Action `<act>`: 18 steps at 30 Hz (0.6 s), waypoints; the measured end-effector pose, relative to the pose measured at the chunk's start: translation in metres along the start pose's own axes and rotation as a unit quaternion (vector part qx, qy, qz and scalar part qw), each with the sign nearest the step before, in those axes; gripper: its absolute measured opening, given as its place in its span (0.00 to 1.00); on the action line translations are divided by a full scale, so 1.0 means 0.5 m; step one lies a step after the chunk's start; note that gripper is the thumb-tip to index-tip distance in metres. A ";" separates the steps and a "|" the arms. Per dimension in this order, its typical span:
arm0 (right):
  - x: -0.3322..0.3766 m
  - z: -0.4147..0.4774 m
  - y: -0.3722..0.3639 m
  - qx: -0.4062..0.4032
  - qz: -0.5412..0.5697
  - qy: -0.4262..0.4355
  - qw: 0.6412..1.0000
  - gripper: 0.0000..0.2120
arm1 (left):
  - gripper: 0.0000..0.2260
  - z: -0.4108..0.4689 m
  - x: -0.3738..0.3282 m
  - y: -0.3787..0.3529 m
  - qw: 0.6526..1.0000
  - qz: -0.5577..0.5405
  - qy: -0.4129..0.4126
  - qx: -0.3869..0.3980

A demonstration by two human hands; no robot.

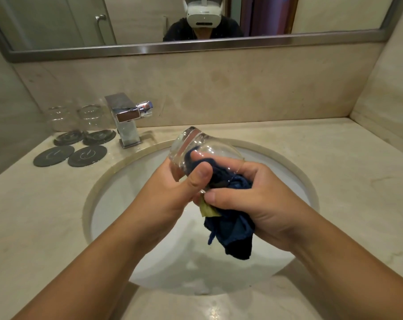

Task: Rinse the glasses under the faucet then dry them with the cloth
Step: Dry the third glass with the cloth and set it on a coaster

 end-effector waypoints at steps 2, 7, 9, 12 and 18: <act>-0.004 0.002 0.003 0.016 0.063 -0.011 0.998 0.25 | 0.45 0.002 -0.003 0.004 1.000 -0.014 -0.002 -0.015; -0.003 0.005 0.014 -0.001 0.085 -0.007 0.996 0.25 | 0.45 0.008 0.000 0.002 0.999 -0.040 -0.005 -0.016; -0.004 0.005 0.012 0.000 0.087 -0.005 0.996 0.24 | 0.44 0.006 0.003 -0.003 0.999 -0.041 0.005 -0.010; -0.008 0.004 0.004 0.023 0.073 -0.011 0.997 0.25 | 0.51 0.004 0.008 -0.005 0.999 -0.043 0.006 -0.024; 0.001 -0.003 -0.006 0.071 0.132 -0.008 0.989 0.24 | 0.58 0.004 -0.006 0.000 1.000 -0.029 -0.002 -0.006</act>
Point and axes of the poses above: each hand's wrist, its own z-axis towards the middle knuckle, its own y-axis out of the back of the hand, x = y × z, the point moved 6 cm from there along z, towards the middle knuckle, and after that the axes turned 9 degrees about -y, right-handed, at the moved point
